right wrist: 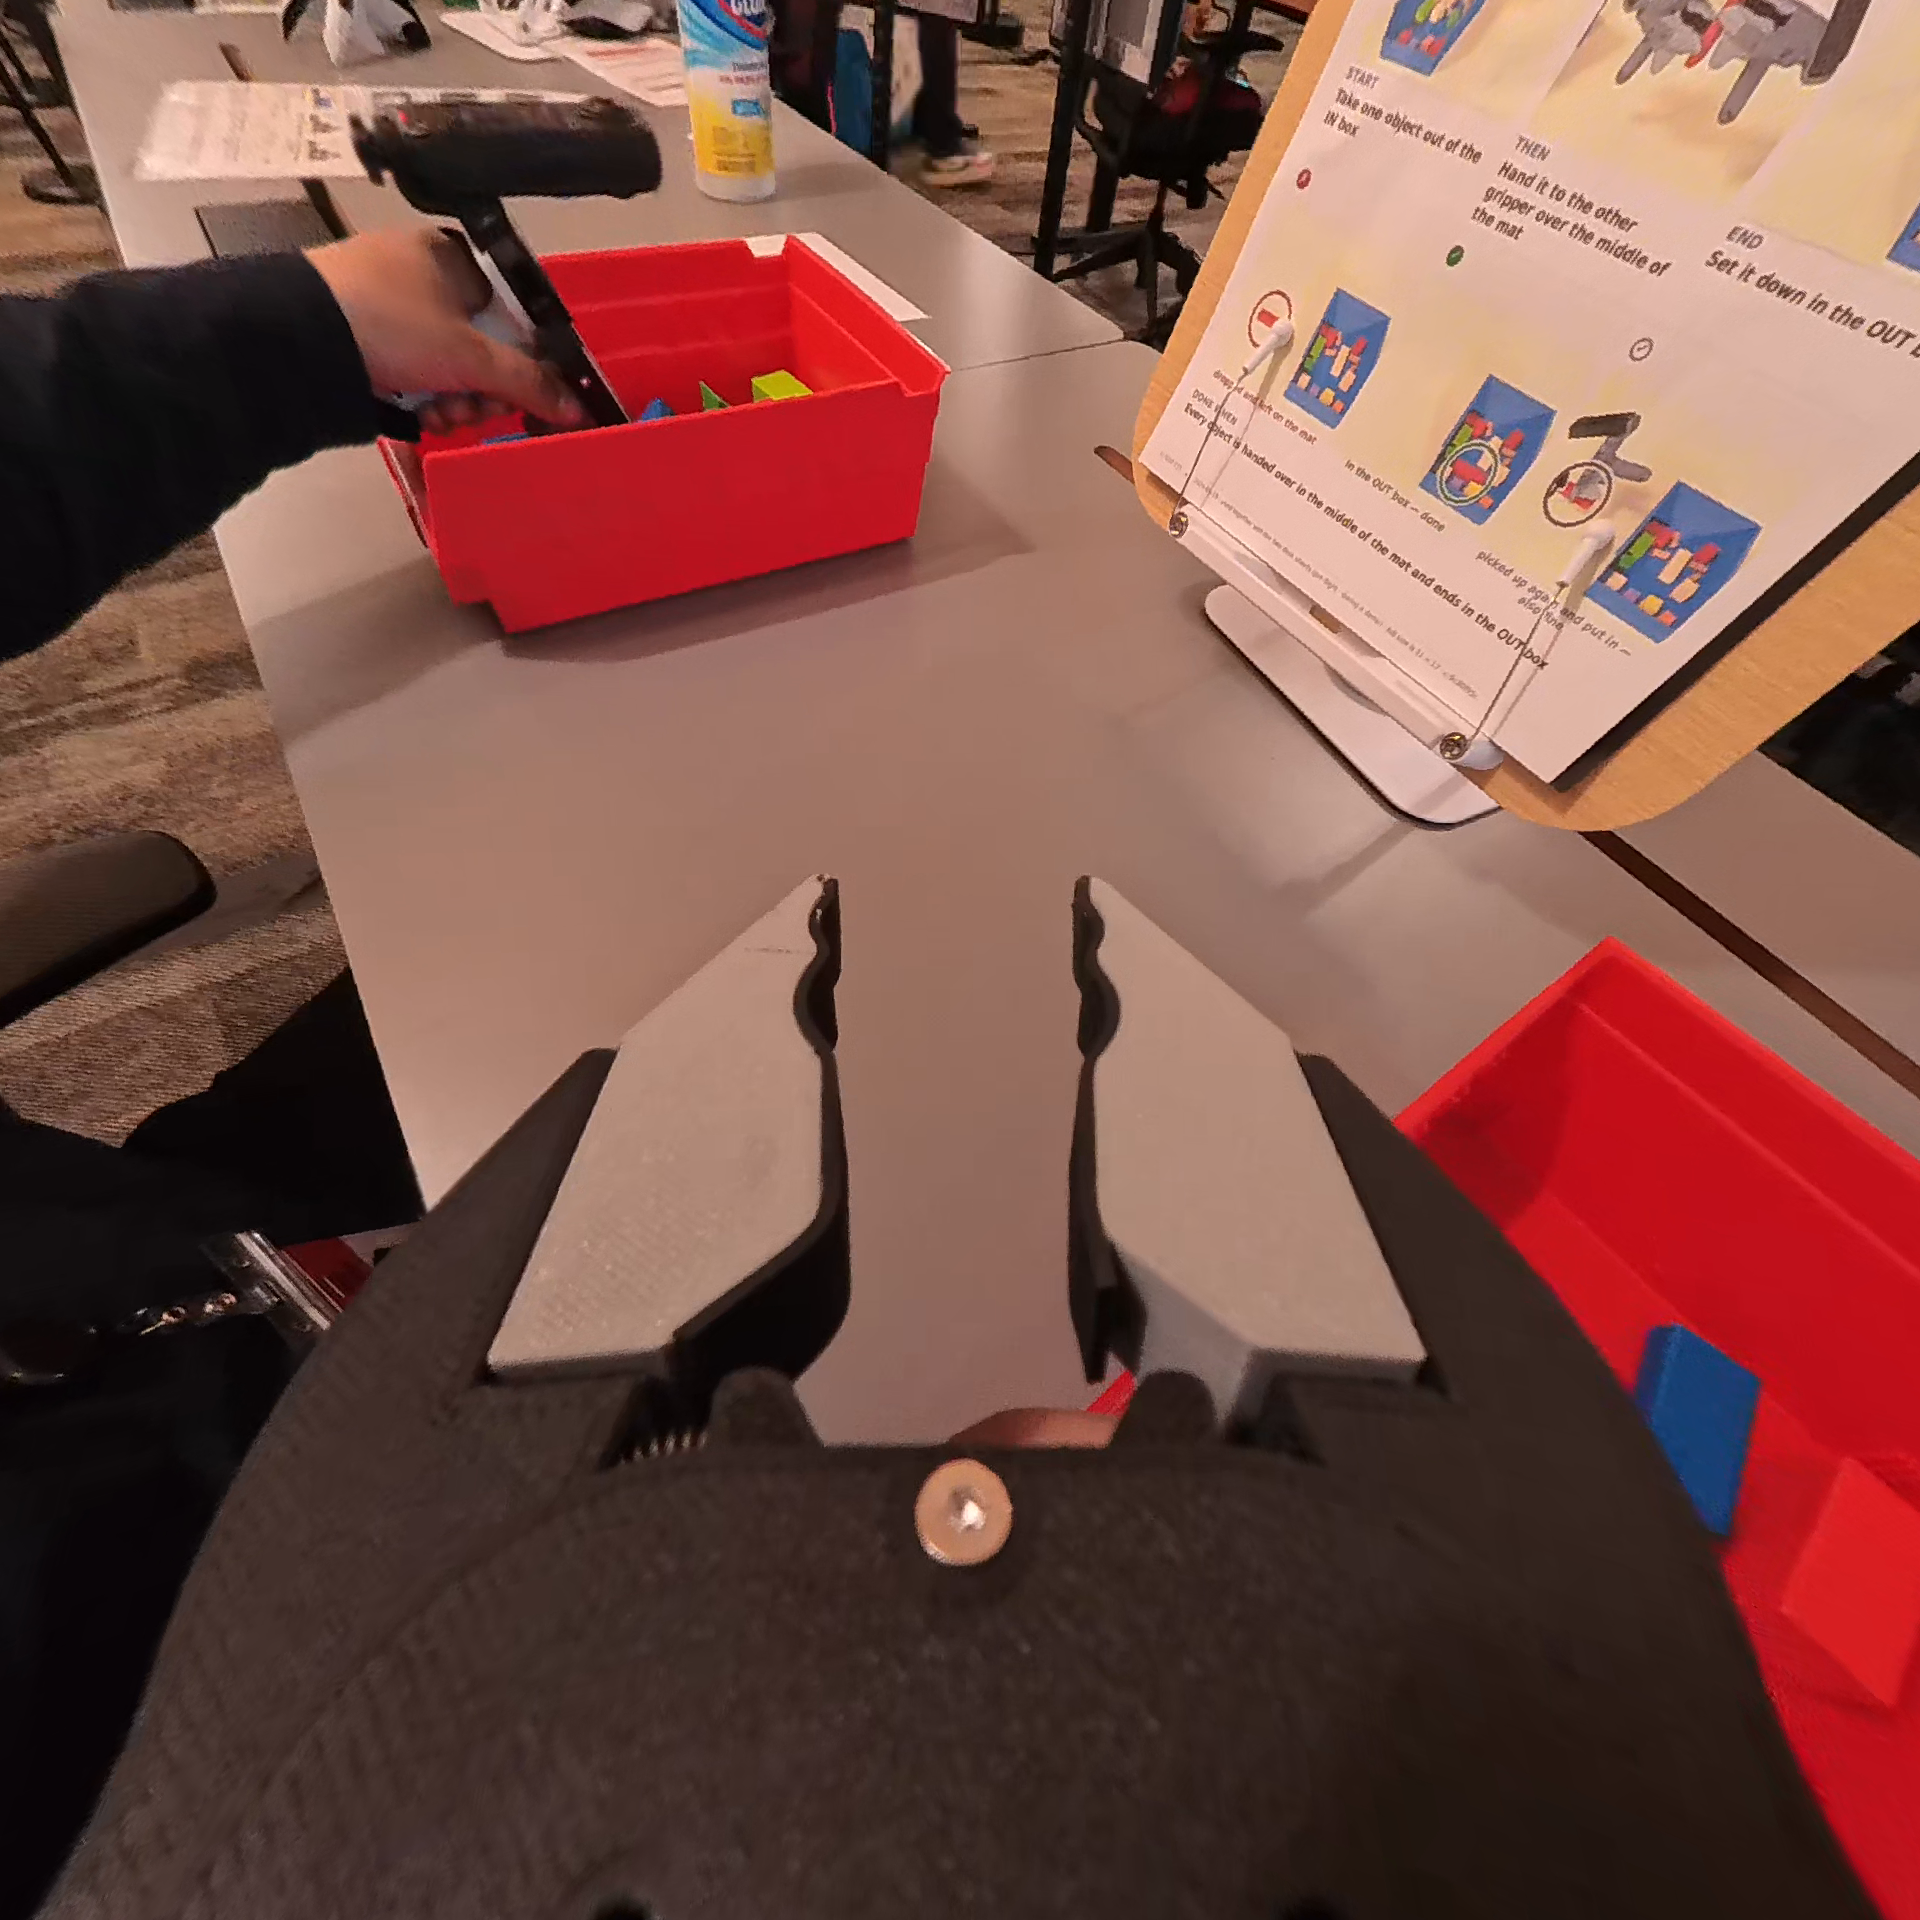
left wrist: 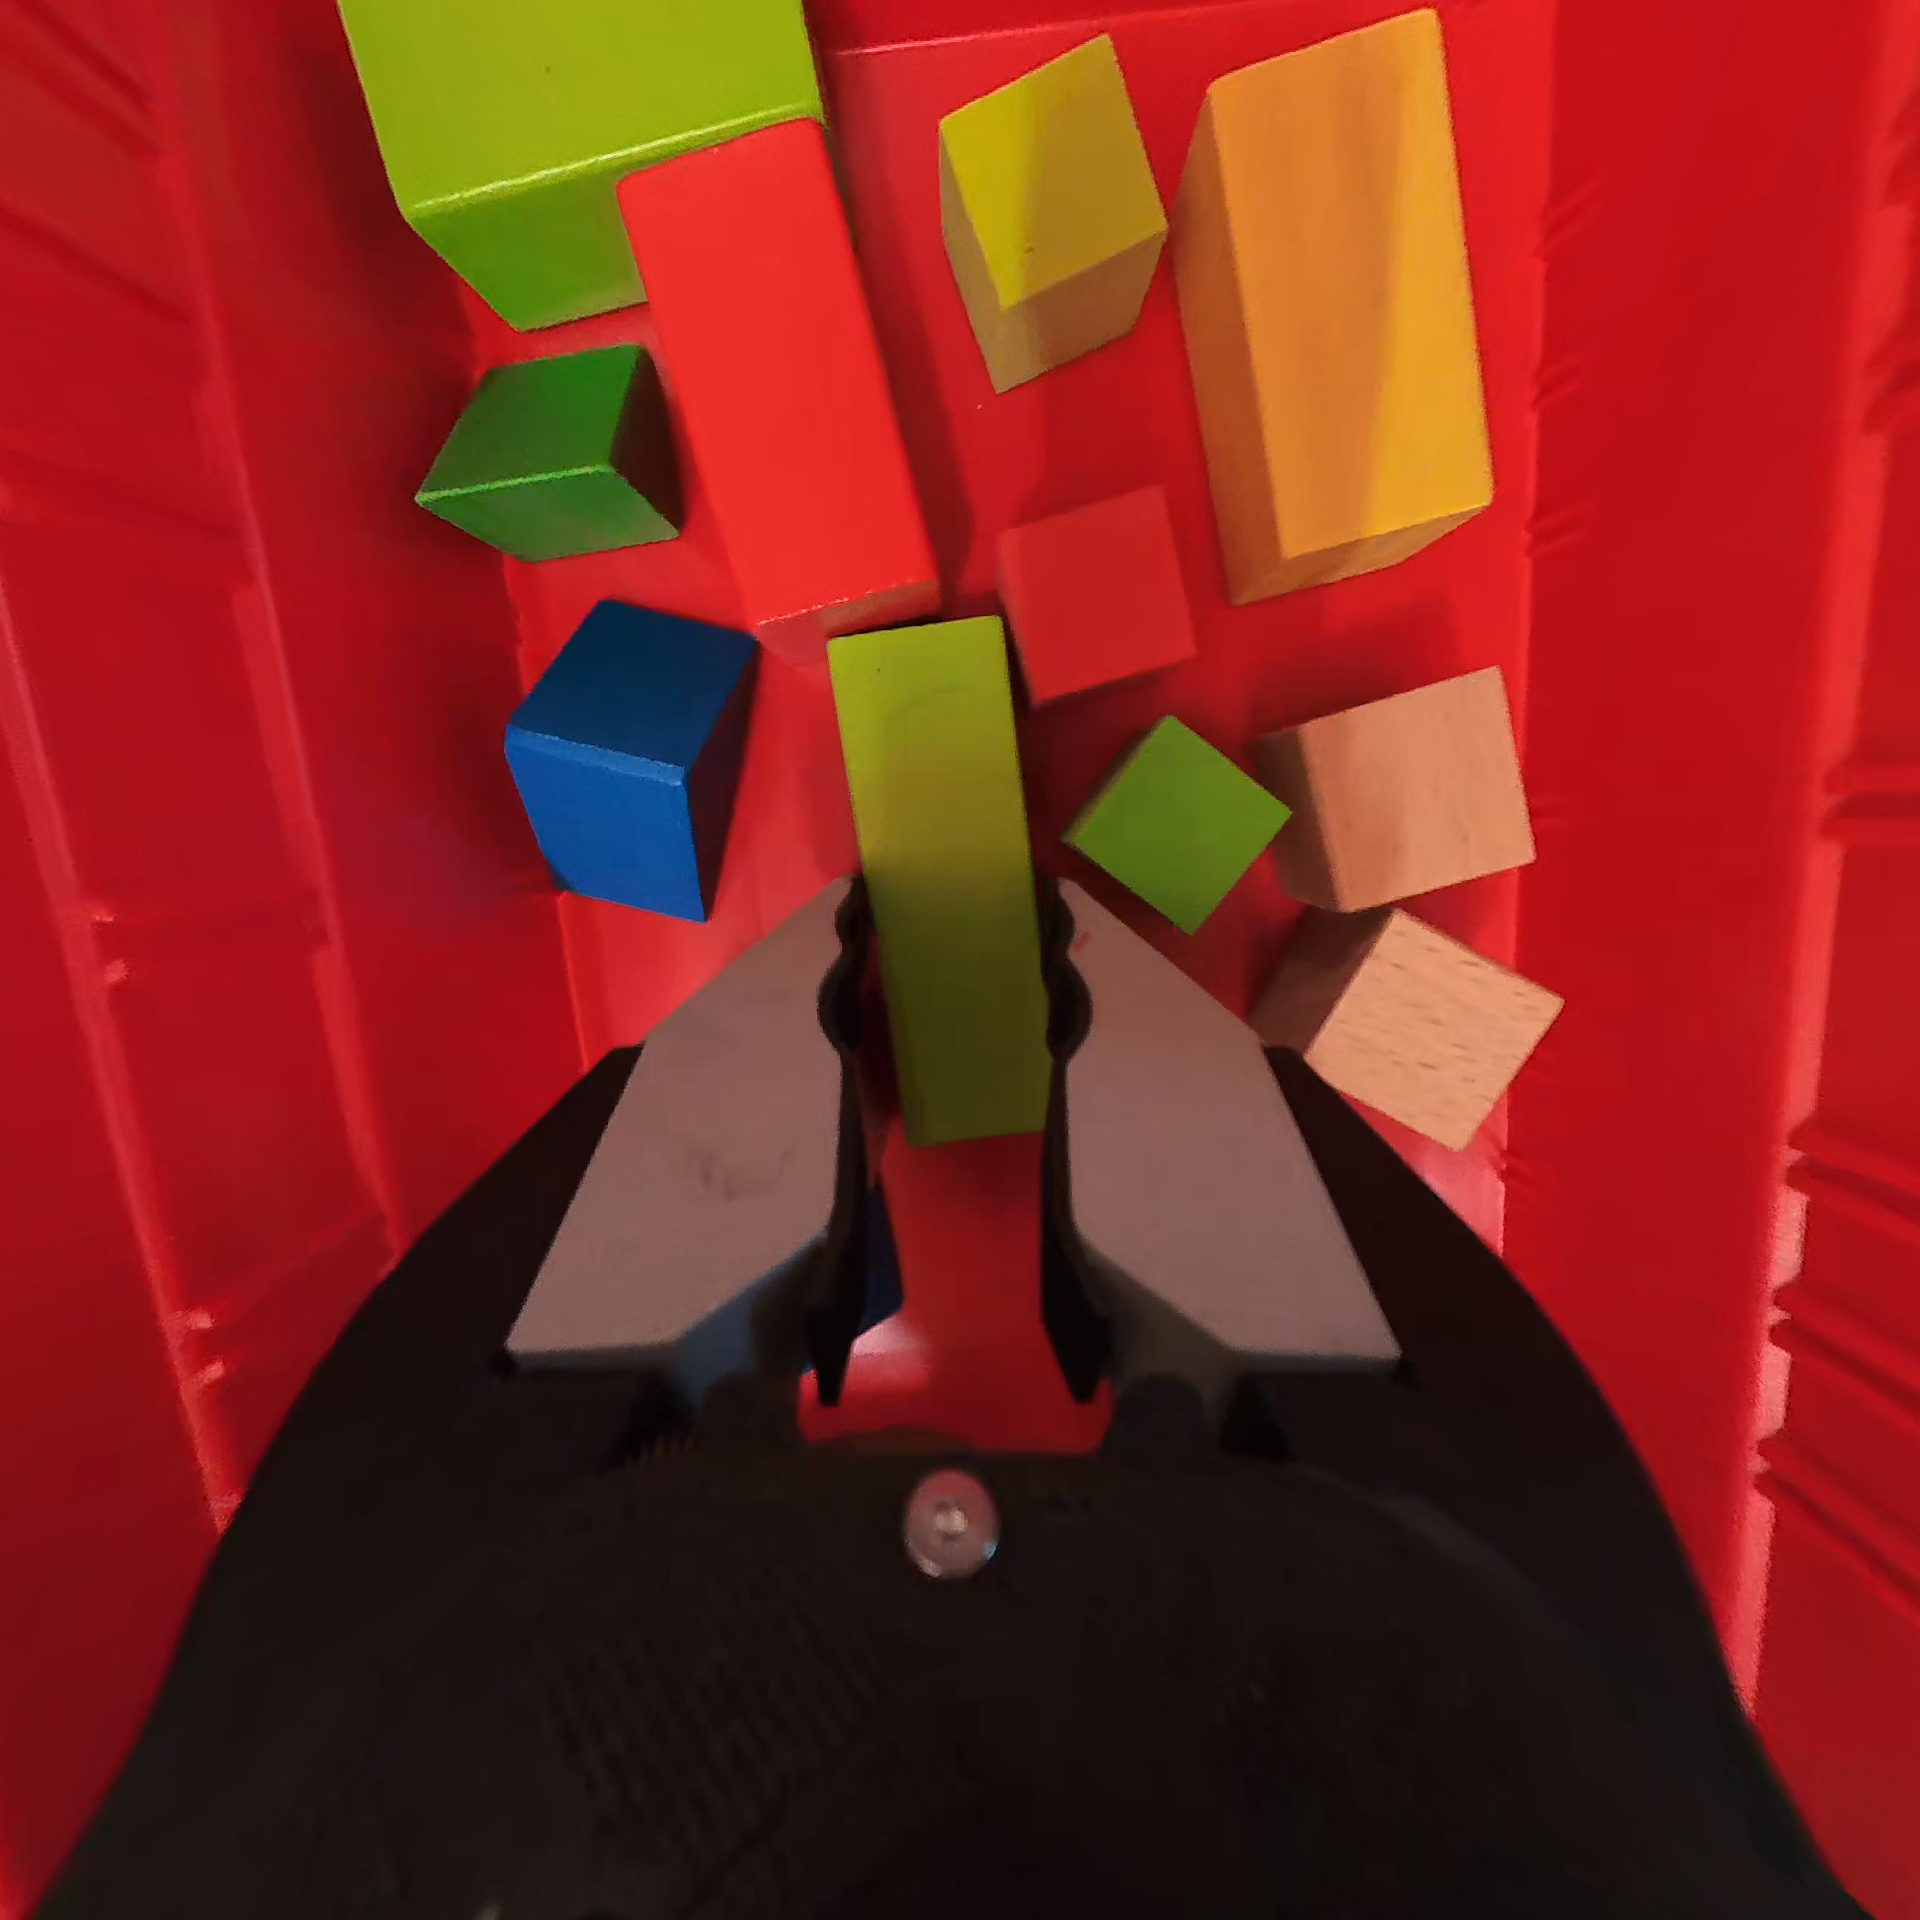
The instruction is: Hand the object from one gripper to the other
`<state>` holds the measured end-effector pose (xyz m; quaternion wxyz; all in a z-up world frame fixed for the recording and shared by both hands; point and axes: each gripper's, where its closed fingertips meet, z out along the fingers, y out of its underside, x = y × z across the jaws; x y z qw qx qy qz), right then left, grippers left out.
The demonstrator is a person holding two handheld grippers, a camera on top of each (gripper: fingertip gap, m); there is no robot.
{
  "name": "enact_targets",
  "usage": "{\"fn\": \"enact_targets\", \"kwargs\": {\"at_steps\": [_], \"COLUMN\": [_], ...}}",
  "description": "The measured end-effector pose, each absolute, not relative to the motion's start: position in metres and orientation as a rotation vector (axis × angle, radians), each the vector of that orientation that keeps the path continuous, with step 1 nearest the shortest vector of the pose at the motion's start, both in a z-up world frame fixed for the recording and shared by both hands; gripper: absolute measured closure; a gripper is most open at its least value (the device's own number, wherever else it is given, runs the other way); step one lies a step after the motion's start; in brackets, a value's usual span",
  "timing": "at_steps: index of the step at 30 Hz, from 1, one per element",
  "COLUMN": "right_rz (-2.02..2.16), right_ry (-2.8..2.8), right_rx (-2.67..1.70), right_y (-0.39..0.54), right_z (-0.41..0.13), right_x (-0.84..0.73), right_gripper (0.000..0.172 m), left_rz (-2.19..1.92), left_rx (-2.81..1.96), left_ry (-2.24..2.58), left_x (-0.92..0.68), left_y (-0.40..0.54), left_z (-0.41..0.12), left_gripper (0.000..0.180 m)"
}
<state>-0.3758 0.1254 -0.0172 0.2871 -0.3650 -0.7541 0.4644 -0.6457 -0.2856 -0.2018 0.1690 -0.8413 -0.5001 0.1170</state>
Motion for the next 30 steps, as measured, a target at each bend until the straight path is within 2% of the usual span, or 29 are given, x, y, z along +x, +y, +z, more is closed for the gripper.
{"fn": "enact_targets", "kwargs": {"at_steps": [10,18,24,30], "right_rz": [1.252,1.335,1.559,1.867], "right_ry": [-1.997,-2.000,-2.050,-2.086], "right_rx": [-0.979,-0.983,-0.856,-0.702], "right_y": [0.128,0.123,0.076,0.026], "right_z": [-0.014,-0.013,-0.003,0.012], "right_x": [-0.373,-0.375,-0.364,-0.342], "right_gripper": [0.130,0.130,0.130,0.119], "left_rz": [0.466,0.614,0.174,-0.113], "left_rx": [-2.387,-2.017,-1.720,-1.617], "left_ry": [-1.294,-1.069,-0.574,-0.099], "left_x": [-0.646,-0.623,-0.512,-0.380], "left_y": [-0.282,-0.251,-0.137,-0.033], "left_z": [-0.192,-0.086,0.000,0.014], "left_gripper": [0.152,0.152,0.153,0.152]}}
